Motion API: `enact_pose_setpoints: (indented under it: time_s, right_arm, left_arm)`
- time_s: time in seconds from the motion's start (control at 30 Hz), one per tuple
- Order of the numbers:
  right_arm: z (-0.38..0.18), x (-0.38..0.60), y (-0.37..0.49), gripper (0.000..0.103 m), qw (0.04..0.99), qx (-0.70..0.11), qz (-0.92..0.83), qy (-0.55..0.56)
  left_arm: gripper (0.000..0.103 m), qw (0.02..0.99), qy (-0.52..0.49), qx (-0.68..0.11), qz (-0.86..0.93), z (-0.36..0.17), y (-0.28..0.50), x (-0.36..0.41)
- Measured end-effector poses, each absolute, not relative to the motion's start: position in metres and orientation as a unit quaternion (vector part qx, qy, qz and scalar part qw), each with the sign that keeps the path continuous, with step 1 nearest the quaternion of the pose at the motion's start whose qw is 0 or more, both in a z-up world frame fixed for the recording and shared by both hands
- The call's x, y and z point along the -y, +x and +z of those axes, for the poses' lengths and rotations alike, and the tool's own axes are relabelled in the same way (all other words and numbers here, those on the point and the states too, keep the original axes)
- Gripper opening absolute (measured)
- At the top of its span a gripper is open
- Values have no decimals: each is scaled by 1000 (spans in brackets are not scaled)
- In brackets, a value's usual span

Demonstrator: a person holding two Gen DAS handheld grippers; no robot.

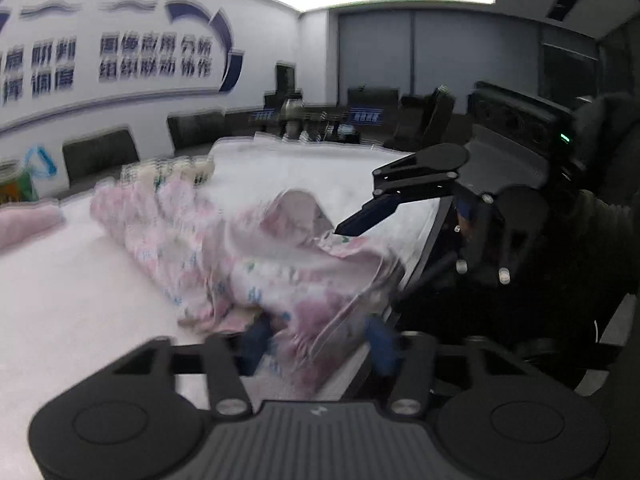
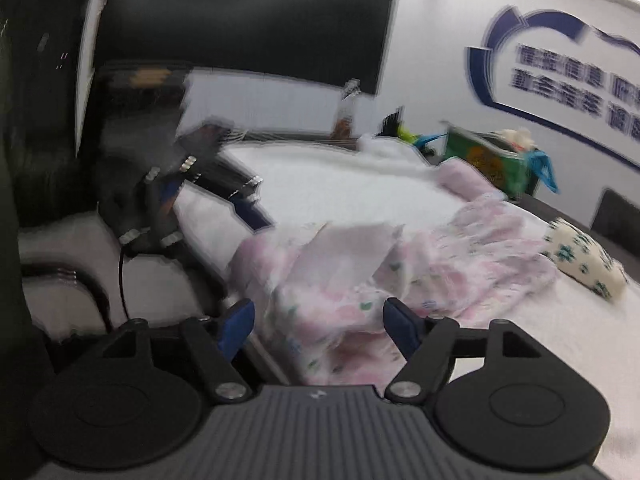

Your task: Fold clothes

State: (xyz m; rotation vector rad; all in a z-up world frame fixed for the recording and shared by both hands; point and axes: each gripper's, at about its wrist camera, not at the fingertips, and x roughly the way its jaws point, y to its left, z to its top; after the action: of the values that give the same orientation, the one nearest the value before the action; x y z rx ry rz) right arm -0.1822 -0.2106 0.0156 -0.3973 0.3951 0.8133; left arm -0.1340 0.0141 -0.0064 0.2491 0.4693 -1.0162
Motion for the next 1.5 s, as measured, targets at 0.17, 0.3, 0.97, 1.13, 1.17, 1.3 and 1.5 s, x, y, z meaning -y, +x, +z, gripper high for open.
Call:
enact_pose_setpoints:
  time_s: [0.17,0.3,0.97,1.13,1.17,1.3,1.5]
  right_arm:
    - [8,209,-166,46,872,-226,402,-166]
    - [14,218,-151,18,867,-240,420,-120]
    - [53,263,-111,11,803,-269,530,24]
    - [57,268,-119,32,817,-259,514,0]
    - [59,271,-125,61,826,-243,508,-19]
    - [58,283,-149,97,863,-173,466,-95]
    - [31,255,-144,95,870,-138,410,-237]
  left_arm:
    - [16,836,61,-259,-480,-5,-114,-23]
    - [13,833,26,-262,-487,2,-102,-27]
    - [57,846,152,-195,-473,7,-93,12]
    - [32,821,85,-264,-499,7,-60,12]
    - [30,816,73,-272,-505,9,-56,9]
    - [30,799,19,-307,-516,14,-36,4]
    - [28,772,-26,-353,-527,13,-16,4]
